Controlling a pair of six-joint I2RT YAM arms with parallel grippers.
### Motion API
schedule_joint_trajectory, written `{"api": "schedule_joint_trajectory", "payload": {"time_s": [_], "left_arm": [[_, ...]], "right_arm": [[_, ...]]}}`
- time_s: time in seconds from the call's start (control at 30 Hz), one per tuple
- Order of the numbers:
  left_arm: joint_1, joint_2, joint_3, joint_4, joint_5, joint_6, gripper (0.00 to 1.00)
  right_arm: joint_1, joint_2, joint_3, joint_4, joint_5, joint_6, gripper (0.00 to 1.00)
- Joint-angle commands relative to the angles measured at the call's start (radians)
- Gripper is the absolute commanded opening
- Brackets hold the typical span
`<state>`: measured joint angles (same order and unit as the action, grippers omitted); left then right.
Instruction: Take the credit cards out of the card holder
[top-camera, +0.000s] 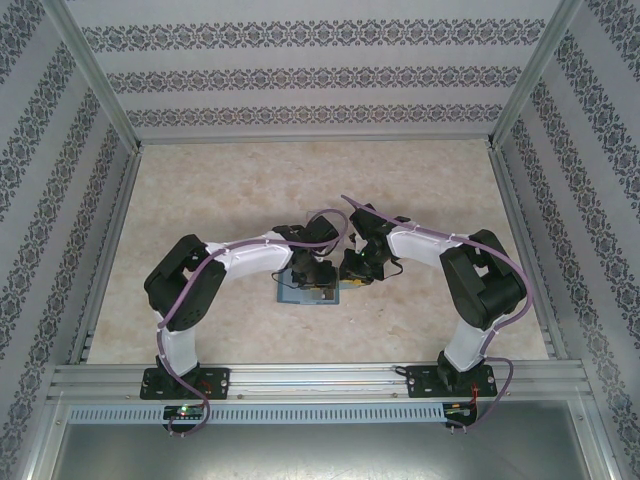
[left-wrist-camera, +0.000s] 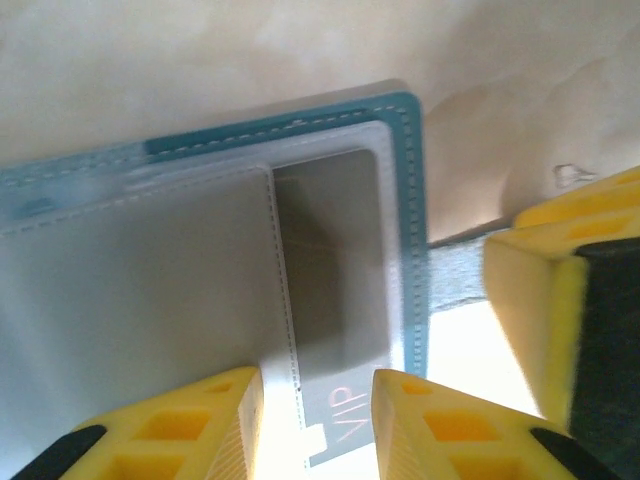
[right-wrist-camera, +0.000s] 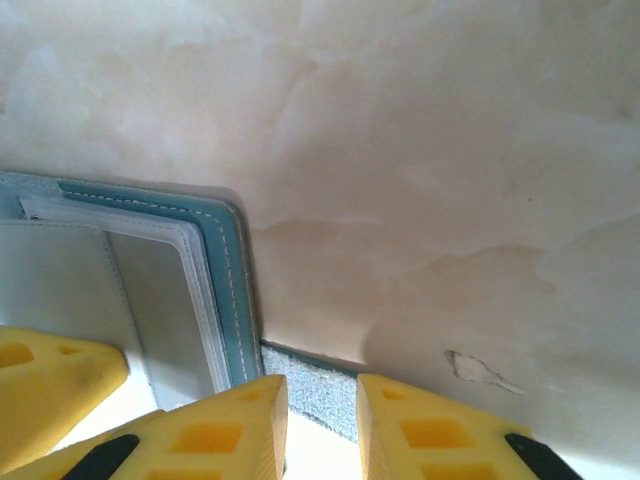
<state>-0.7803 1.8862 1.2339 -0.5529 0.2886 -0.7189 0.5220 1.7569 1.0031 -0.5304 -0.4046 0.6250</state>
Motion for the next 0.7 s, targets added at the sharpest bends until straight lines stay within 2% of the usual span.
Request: {"api": "schedule_joint_trajectory", "payload": {"time_s": [0.0, 0.27, 0.67], "left_arm": [[-0.016, 0.020, 0.030, -0.157, -0.124, 0.036, 0.36], [-0.027, 0.007, 0.087, -0.290, -0.246, 0.059, 0.41], [-0.028, -0.043, 0.105, -0.346, -0.302, 0.070, 0.42]], "right_arm": [[0.012, -0.014, -0.012, -0.016, 0.019, -0.008, 0.25], [0.010, -0.022, -0.018, -0.015, 0.020, -0.008, 0.25], [0.010, -0.019, -0.012, -0.016, 0.018, -0.004, 0.25]]}}
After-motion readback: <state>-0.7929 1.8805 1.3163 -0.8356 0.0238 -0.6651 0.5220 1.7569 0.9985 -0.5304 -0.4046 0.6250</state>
